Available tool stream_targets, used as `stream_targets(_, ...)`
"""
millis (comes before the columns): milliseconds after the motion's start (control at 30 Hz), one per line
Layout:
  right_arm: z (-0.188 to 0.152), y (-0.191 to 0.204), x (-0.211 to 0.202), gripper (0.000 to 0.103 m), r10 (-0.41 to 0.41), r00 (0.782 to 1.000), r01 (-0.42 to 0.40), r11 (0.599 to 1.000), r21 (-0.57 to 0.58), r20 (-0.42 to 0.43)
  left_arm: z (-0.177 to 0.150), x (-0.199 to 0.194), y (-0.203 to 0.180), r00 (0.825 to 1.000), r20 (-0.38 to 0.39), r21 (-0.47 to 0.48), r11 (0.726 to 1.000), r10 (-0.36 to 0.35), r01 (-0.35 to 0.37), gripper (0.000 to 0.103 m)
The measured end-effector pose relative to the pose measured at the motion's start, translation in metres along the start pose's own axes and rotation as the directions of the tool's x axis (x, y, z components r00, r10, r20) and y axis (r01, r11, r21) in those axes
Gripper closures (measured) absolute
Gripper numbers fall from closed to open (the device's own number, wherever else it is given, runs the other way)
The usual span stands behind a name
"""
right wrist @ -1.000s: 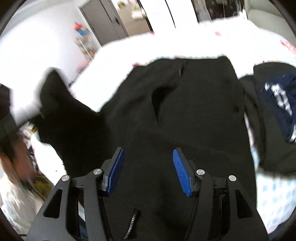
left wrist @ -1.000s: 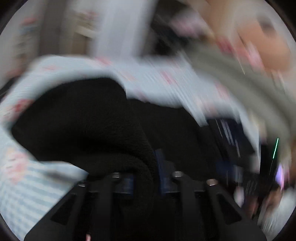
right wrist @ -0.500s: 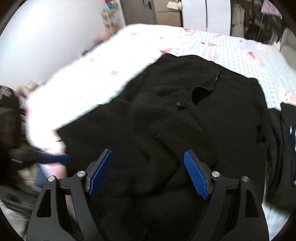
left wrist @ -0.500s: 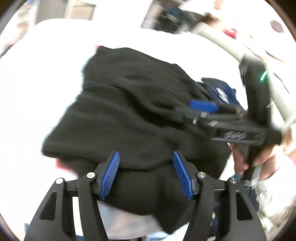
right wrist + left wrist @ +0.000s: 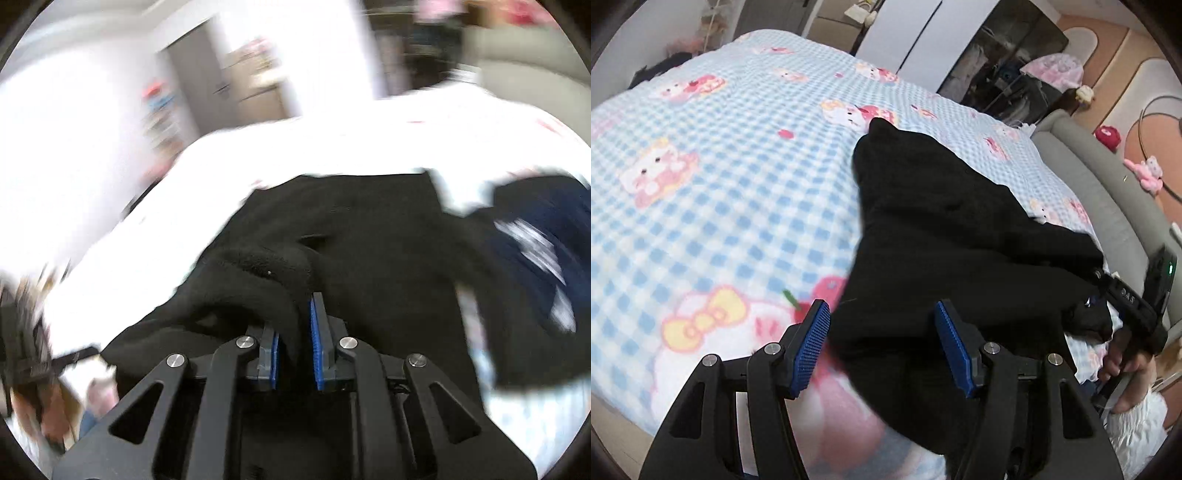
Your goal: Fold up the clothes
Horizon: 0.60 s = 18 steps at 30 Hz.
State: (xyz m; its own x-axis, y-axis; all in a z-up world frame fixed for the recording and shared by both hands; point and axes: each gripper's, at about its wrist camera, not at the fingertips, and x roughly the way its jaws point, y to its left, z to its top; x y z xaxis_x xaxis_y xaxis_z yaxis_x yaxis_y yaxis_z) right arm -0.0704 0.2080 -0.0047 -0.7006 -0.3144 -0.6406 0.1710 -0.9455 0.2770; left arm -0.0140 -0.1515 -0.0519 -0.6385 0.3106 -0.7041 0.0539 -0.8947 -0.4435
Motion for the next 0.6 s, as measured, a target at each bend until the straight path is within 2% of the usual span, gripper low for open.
stream_targets(33, -0.009, -0.017, 0.002, 0.09, -0.032, 0.999, 0.034, 0.998, 0.055, -0.037, -0.003, 0.001, 0.001, 1.0, -0.003, -0.012, 1.0, -0.007, 0.007, 0.042)
stream_targets(100, -0.033, -0.043, 0.014, 0.089, -0.041, 0.982, 0.066, 0.989, 0.129, -0.187, -0.006, 0.008, 0.003, 1.0, -0.025, -0.026, 1.0, -0.017, 0.016, 0.042)
stream_targets(200, -0.054, -0.056, 0.004, 0.089, -0.122, 0.969, 0.145, 0.985, 0.094, -0.214, -0.012, 0.023, -0.006, 0.995, -0.093, 0.033, 0.999, 0.017, -0.014, 0.04)
stream_targets(233, -0.057, -0.059, 0.0, 0.086, -0.137, 0.968, 0.159, 0.983, 0.092, -0.212, -0.017, 0.02, -0.007, 0.993, -0.115, 0.05, 0.999, 0.012, -0.006, 0.04)
stream_targets(267, -0.055, -0.061, -0.005, 0.078, -0.138, 0.971, 0.16, 0.982, 0.102, -0.197, -0.023, 0.017, -0.007, 0.991, -0.137, 0.066, 0.998, 0.005, 0.004, 0.039)
stream_targets(333, -0.05, -0.064, -0.013, 0.068, -0.138, 0.976, 0.159, 0.98, 0.118, -0.166, -0.033, 0.02, -0.012, 0.987, -0.156, 0.1, 0.995, 0.037, -0.022, 0.039)
stream_targets(400, -0.048, -0.063, -0.013, 0.063, -0.118, 0.982, 0.136, 0.983, 0.122, -0.145, -0.037, 0.021, -0.014, 0.986, -0.159, 0.097, 0.994, 0.056, -0.041, 0.039)
stream_targets(433, -0.047, -0.062, -0.012, 0.052, -0.101, 0.984, 0.119, 0.985, 0.125, -0.144, -0.038, 0.022, -0.014, 0.985, -0.16, 0.095, 0.994, 0.065, -0.05, 0.039)
stream_targets(533, -0.044, -0.064, -0.003, 0.049, -0.056, 0.986, 0.079, 0.986, 0.146, -0.156, -0.038, 0.023, -0.015, 0.986, -0.146, 0.077, 0.995, 0.077, -0.067, 0.039)
stream_targets(600, -0.041, -0.071, -0.01, 0.049, -0.099, 0.986, 0.117, 0.984, 0.137, -0.131, -0.035, 0.022, -0.017, 0.986, -0.134, 0.08, 0.993, 0.098, -0.087, 0.039)
